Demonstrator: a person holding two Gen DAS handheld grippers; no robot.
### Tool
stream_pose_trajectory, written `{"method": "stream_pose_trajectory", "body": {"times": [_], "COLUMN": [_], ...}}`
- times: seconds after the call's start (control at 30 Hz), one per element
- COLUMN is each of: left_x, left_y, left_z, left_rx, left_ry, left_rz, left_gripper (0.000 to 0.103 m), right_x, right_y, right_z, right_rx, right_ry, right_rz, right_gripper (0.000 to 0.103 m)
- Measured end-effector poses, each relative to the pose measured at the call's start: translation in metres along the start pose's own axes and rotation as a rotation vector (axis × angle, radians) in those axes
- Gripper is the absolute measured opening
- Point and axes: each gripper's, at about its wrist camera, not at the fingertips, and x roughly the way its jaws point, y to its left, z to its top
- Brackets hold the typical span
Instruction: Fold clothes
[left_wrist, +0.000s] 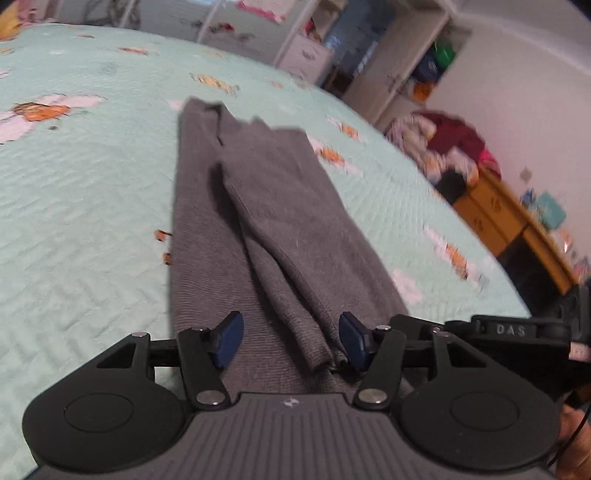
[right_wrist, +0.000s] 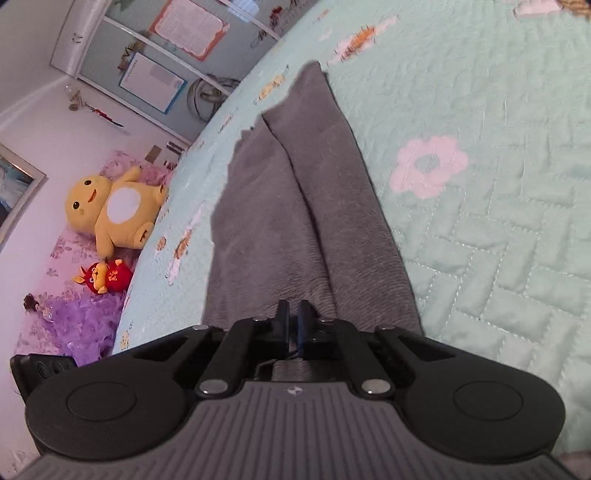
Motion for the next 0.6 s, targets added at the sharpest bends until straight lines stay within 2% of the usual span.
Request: {"method": "stream_pose_trajectory", "body": {"times": [0.03, 0.17, 0.27, 0.3, 0.33, 0.37, 0.4, 0.47, 0.5, 0.57, 0.6], "left_x": [-0.006, -0.02, -0.018, -0.016, -0.015, -0.015, -0.014, -0.015, -0.017, -0.023, -0.025], "left_y": [0.003, 0.018, 0.025, 0.028, 0.032, 0.035, 0.037, 0.042, 0.043, 0.045, 0.047], "left_z": [-0.002, -0.014, -0.019, -0.02, -0.022, -0.023, -0.024, -0.024, -0.023, -0.02, -0.018], "left_rx": [-0.02, -0.137, -0.154, -0.161, -0.174, -0.182, -0.184, -0.195, -0.208, -0.23, -0.241], "left_ry": [-0.02, -0.038, -0.002, 0.012, 0.022, 0.026, 0.026, 0.028, 0.036, 0.061, 0.073], "left_rz": [-0.005, -0.077, -0.129, -0.144, -0.158, -0.174, -0.19, -0.219, -0.221, -0.212, -0.208], "left_gripper": [0.062, 0.062, 0.061, 0.061, 0.061, 0.061, 0.061, 0.061, 0.061, 0.059, 0.057], "right_x": [-0.006, -0.008, 0.014, 0.027, 0.038, 0.048, 0.047, 0.043, 0.04, 0.035, 0.035], "right_y": [0.008, 0.032, 0.041, 0.037, 0.032, 0.027, 0.025, 0.031, 0.035, 0.043, 0.044], "right_z": [-0.001, 0.0, -0.007, -0.011, -0.015, -0.02, -0.022, -0.019, -0.017, -0.013, -0.016], "right_rx": [-0.028, -0.059, -0.063, -0.064, -0.071, -0.08, -0.1, -0.118, -0.125, -0.119, -0.113], "right_ry": [-0.011, -0.023, 0.041, 0.088, 0.13, 0.161, 0.137, 0.152, 0.161, 0.171, 0.196], "right_rz": [-0.004, 0.102, 0.173, 0.158, 0.11, 0.07, 0.073, 0.074, 0.074, 0.107, 0.097], "right_gripper": [0.016, 0.016, 0.02, 0.023, 0.018, 0.007, 0.005, 0.008, 0.013, 0.014, 0.015]}}
